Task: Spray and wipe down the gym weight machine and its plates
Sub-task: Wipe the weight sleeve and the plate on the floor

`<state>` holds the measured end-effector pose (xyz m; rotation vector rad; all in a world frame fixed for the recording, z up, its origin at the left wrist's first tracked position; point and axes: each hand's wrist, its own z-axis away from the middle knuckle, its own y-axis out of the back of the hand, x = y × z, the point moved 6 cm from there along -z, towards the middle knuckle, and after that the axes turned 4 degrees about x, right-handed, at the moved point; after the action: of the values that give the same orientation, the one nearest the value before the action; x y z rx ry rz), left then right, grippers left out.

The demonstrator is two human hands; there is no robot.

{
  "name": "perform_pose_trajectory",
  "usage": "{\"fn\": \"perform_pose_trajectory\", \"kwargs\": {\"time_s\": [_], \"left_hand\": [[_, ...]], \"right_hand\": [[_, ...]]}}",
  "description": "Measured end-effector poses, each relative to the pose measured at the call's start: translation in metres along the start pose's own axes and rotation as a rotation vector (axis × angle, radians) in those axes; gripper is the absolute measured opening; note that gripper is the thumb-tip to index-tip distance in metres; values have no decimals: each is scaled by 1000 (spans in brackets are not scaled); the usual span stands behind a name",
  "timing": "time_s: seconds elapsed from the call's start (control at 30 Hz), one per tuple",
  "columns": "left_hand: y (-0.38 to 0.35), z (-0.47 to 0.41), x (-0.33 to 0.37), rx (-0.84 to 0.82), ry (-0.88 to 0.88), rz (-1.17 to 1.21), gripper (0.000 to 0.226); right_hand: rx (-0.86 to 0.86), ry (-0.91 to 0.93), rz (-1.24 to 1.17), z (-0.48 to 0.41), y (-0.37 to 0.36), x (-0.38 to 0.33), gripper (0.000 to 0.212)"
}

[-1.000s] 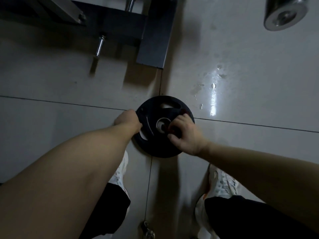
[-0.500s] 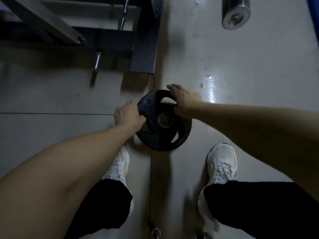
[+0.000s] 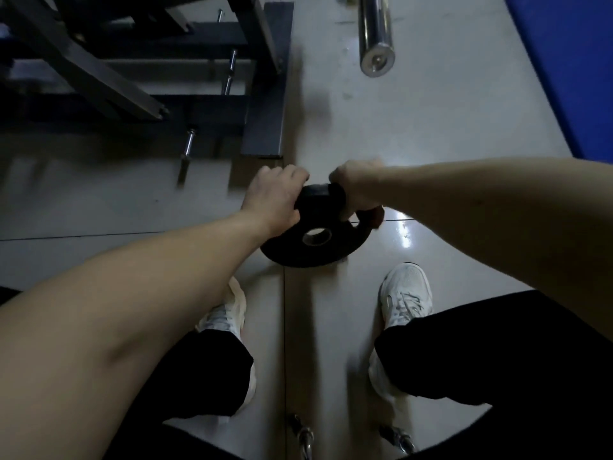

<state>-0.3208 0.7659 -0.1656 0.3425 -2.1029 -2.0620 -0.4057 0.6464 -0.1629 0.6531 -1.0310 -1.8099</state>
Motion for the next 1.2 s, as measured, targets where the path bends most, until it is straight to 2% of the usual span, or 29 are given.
{"fn": "perform_pose_trajectory", "kwargs": {"time_s": [0.13,0.23,0.37,0.4,0.47,0.53,0.6,0.67,0.73,0.8,0.87,0.9,0.97,1.03,1.13,1.2], "left_hand": [[19,2,-2,4,-162,-143,47],[25,7,-14,43,-184,-179,39],[15,15,-28,87,-174,-202,35],[12,18,-33,61,-88,-186,37],[8,24,-55,-5,296,-32,41],[-2,38,-74,-97,763,391,39],[-6,47,-74,-109,992,781,30],[-1,46,-68,-111,1037,962,29],[2,44,-58,-131,1023,1065,46],[2,42,-49,-168,1018,1103,74],[4,40,-40,-205,1028,1111,83],[3,38,-38,-218,1037,1115,82],[8,33,-35,-239,1031,1095,68],[12,30,-38,-249,1014,1051,58],[12,36,-43,-264,1027,1041,65],[11,41,-50,-249,1023,1035,67]], "right_hand": [[158,-59,-133,34,-16,-18,38],[211,-112,-336,40,-27,-42,36],[248,-161,-473,39,-38,-64,28],[252,-167,-507,37,-40,-67,29],[254,-191,-542,37,-42,-71,30],[262,-207,-542,37,-43,-72,31],[249,-218,-549,36,-47,-71,34],[242,-211,-545,36,-50,-70,37],[195,-196,-517,38,-48,-68,37],[27,-174,-521,38,-39,-61,39],[-173,-202,-589,39,-28,-46,46],[-212,-222,-625,36,-21,-36,45],[-108,-296,-739,29,-4,-13,35],[127,-434,-998,24,4,6,23],[385,-552,-1533,15,-5,1,15],[471,-535,-1658,-1,-18,-19,20]]}}
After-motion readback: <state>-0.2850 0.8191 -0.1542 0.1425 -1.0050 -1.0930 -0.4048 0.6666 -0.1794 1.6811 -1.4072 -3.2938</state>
